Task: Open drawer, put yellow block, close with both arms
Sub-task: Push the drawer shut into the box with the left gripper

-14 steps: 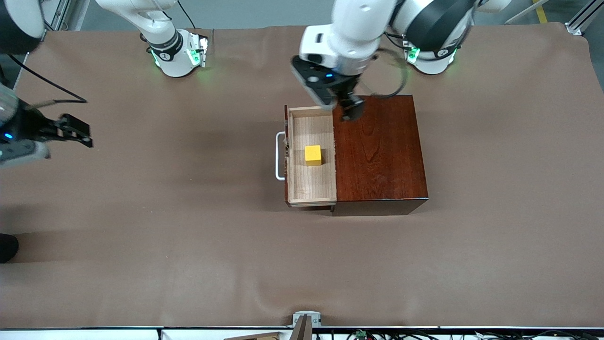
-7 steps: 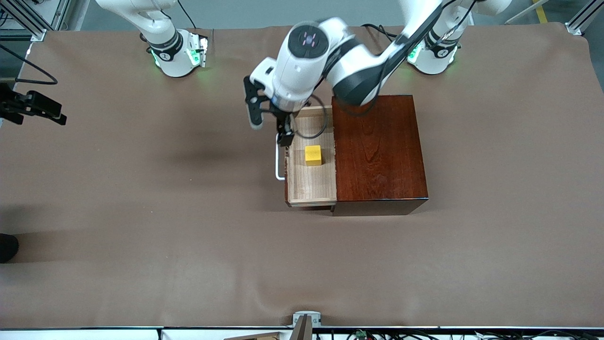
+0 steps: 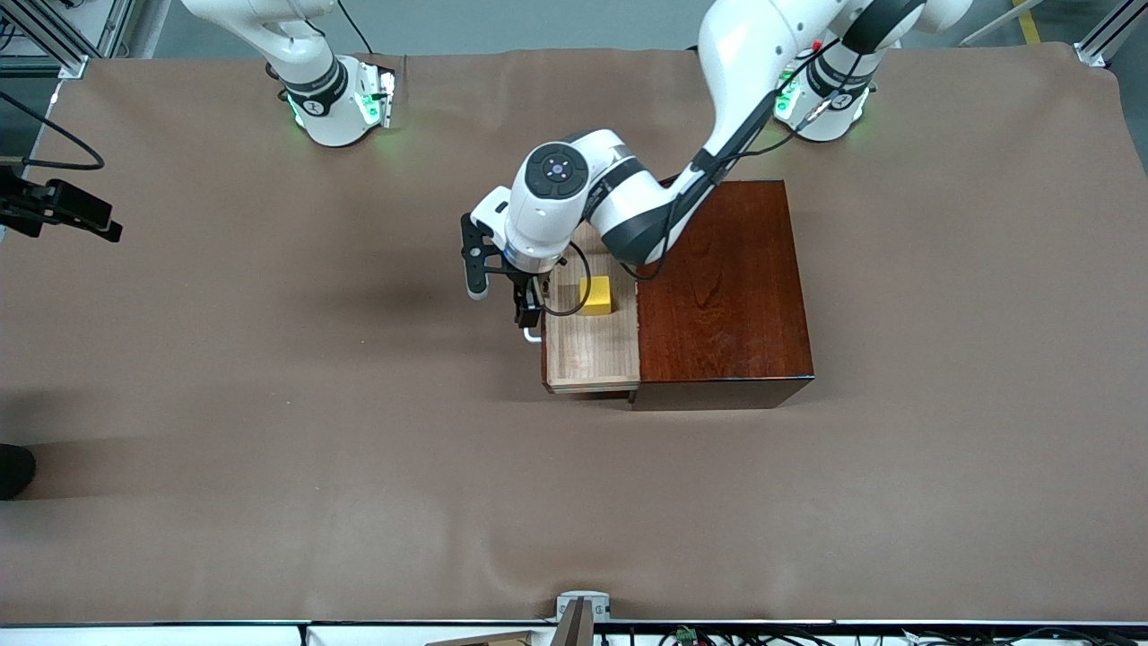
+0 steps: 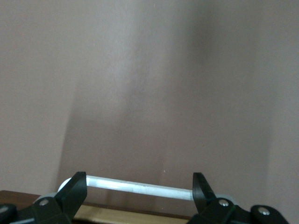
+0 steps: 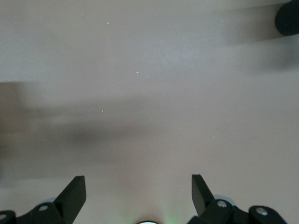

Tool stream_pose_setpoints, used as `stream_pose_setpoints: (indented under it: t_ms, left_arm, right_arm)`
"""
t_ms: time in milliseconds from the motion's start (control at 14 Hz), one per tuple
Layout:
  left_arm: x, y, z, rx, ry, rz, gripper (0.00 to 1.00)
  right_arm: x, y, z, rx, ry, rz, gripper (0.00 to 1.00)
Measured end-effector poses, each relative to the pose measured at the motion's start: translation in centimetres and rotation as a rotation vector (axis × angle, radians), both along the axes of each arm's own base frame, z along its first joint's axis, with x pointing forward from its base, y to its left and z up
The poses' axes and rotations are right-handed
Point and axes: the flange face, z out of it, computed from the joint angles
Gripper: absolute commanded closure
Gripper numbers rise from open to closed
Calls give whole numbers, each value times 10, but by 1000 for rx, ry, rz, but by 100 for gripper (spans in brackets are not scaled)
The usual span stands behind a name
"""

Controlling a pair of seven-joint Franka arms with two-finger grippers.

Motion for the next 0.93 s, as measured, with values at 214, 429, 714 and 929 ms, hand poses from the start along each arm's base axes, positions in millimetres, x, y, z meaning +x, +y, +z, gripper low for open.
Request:
stream_pose_setpoints:
  t_ms: [214, 429, 714, 929]
  left_arm:
    - [-7, -2, -5, 46, 9, -15, 0]
    - [1, 8, -1, 102, 30, -9, 0]
    - [1, 13, 5, 173, 29, -31, 0]
    - [-4, 18, 4, 274, 6, -70, 0]
  right_arm:
    - [5, 3, -6, 31, -23, 11, 0]
    - [6, 3, -6, 34, -28, 11, 0]
    - [5, 2, -6, 34, -26, 10, 0]
    - [2, 0, -7, 36, -13, 5, 0]
